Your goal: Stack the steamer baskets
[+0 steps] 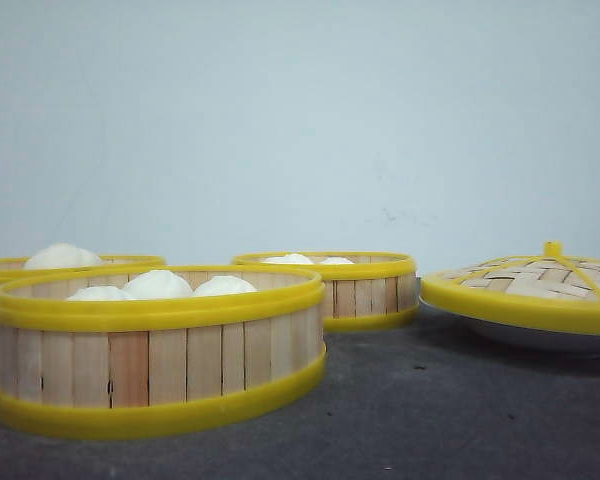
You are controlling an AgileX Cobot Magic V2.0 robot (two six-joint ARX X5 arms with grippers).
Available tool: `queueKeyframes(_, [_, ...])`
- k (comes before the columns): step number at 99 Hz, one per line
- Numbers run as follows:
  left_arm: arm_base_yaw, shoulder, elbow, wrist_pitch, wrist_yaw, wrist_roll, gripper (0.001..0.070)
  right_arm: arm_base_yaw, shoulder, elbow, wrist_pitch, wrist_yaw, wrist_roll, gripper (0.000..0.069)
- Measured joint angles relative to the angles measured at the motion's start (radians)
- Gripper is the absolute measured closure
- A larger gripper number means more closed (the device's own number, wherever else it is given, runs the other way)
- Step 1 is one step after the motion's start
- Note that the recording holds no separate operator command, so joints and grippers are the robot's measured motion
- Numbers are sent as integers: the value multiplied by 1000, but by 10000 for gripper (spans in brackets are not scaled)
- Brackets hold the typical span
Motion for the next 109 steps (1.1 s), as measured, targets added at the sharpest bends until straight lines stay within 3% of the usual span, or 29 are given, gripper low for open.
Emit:
queueKeyframes(34, [0,0,0,9,0,0,684,0,0,0,-5,23,20,672])
queueKeyframes(64, [0,0,0,7,0,0,684,-2,0,0,0,134,19,680])
queueKeyframes(88, [0,0,0,-11,0,-3,686,-2,0,0,-1,85,50,681])
queueKeyframes(109, [0,7,27,-35,0,-75,686,-1,20,43,-49,64,146,681])
